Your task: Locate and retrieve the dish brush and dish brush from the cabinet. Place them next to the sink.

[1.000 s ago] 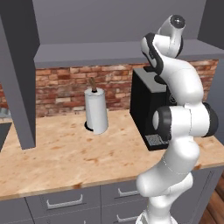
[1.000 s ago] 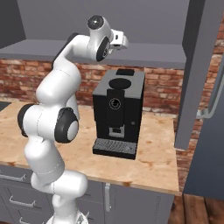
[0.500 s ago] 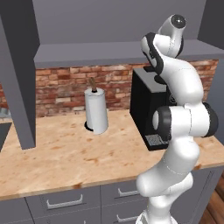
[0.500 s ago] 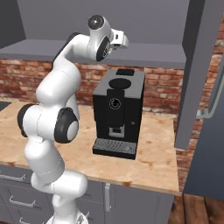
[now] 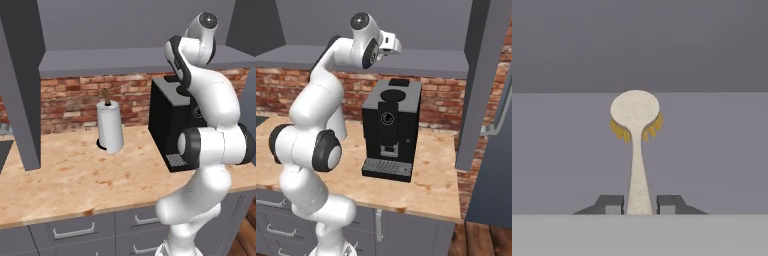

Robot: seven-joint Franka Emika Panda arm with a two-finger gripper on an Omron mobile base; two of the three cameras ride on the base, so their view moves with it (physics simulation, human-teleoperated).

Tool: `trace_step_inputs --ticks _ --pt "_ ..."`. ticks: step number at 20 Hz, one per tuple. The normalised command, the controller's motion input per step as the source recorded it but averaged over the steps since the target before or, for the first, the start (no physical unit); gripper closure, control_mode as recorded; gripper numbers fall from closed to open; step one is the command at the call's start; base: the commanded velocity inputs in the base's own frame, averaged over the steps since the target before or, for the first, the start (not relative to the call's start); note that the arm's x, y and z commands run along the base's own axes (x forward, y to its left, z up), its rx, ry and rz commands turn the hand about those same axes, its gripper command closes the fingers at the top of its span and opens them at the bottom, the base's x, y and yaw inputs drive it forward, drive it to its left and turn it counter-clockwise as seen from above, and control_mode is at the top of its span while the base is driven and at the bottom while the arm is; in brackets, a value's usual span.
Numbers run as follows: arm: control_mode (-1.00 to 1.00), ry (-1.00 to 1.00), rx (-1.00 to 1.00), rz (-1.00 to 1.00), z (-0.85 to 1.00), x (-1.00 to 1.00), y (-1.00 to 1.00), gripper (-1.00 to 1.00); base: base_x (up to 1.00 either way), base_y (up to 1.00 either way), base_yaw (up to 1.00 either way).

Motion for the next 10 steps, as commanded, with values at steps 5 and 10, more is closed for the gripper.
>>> trace_step_inputs --ticks 5,10 --pt "-1.0 0.0 0.02 -0.09 0.05 -0.61 0.08 1.0 0.0 0.0 0.0" --pt "-1.0 0.0 0.07 -0.09 0.06 -0.88 0.09 1.0 0.0 0.0 0.0"
